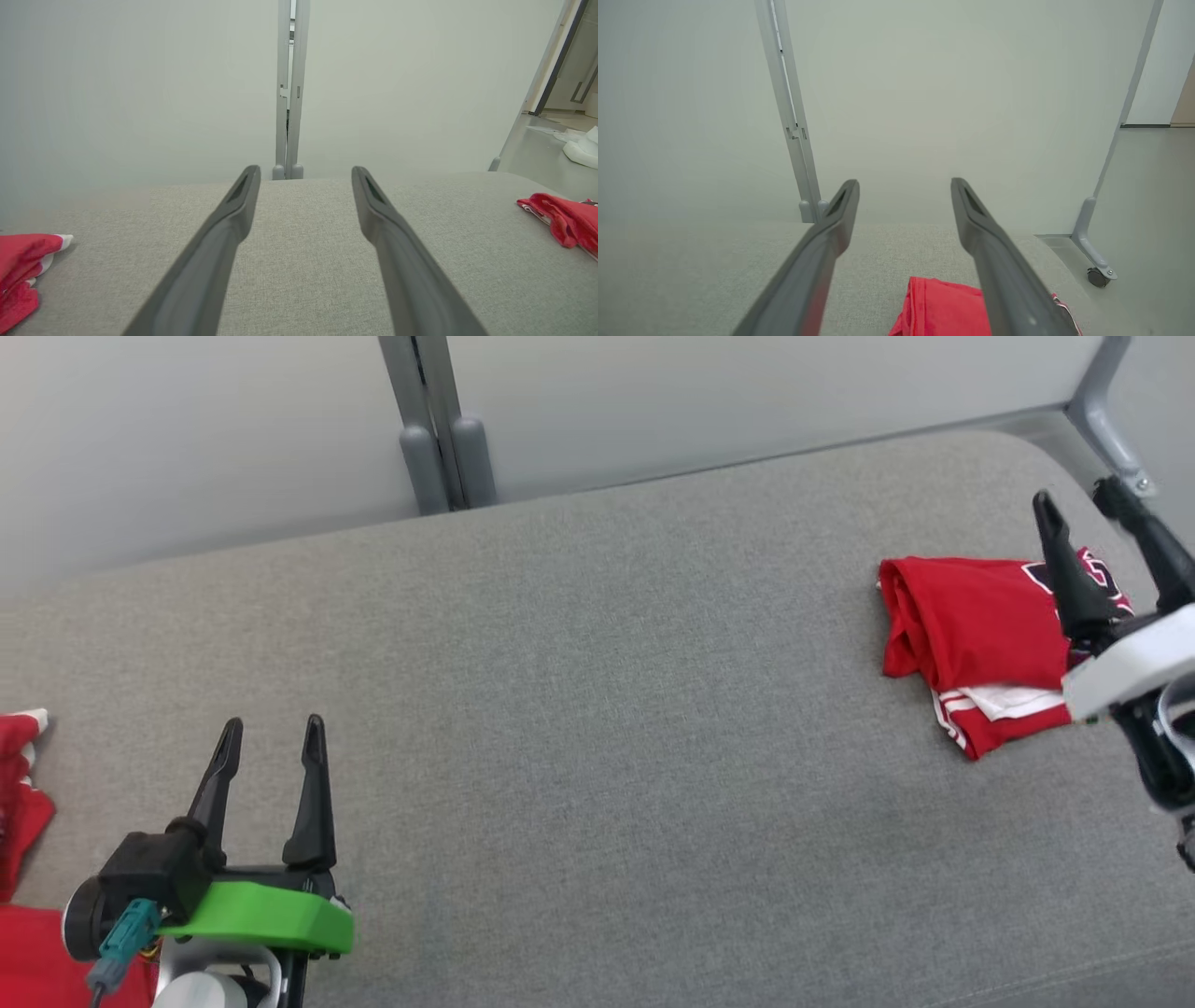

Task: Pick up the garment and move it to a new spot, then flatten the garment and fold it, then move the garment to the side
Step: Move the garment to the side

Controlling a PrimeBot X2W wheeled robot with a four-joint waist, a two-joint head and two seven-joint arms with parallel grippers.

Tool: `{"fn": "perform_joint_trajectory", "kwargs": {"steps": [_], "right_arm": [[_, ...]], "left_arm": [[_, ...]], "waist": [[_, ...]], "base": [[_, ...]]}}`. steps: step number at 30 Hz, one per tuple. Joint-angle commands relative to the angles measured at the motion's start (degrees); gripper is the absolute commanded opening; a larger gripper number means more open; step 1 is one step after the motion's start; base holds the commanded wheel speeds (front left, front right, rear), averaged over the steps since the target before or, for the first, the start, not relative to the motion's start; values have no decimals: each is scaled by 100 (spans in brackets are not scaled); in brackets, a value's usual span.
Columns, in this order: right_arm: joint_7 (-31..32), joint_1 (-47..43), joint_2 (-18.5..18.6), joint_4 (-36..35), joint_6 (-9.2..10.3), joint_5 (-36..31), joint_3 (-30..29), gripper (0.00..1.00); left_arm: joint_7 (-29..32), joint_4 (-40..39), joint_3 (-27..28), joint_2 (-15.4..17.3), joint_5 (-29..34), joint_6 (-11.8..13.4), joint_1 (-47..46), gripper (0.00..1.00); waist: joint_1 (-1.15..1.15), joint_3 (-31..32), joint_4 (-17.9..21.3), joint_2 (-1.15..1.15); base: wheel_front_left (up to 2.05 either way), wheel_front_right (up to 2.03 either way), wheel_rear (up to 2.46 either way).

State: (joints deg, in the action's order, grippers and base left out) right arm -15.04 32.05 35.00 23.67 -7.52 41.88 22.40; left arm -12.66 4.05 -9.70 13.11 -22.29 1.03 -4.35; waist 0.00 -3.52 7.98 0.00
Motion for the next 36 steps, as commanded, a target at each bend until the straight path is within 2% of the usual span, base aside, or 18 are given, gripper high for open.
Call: {"fn": "perform_joint_trajectory", "kwargs": {"steps": [1,7,15,24,36], "right_arm": [[-16,-303,-69,-154,7,-80,-140,100],[-15,-1544,-375,-1034,7,-437,-512,100],[-15,-2712,-988,-1430,6,-972,-1152,100],[-15,-3238,-1467,-1688,6,-1317,-1470,100],[-16,-3245,-1502,-1692,6,-1386,-1368,100]], "left_arm": [[-26,16,35,27,-72,28,138,100],[-119,146,75,-43,-147,-6,438,100],[-232,382,96,-198,-98,-56,727,100],[-257,492,198,-434,93,-177,791,100],[-254,535,411,-604,338,-360,737,100]], "waist": [[0,476,-273,0],[0,574,-393,0],[0,644,-546,0],[0,685,-658,0],[0,686,-677,0]], "base": [[0,0,0],[0,0,0],[0,0,0],[0,0,0],[0,0,0]]}}
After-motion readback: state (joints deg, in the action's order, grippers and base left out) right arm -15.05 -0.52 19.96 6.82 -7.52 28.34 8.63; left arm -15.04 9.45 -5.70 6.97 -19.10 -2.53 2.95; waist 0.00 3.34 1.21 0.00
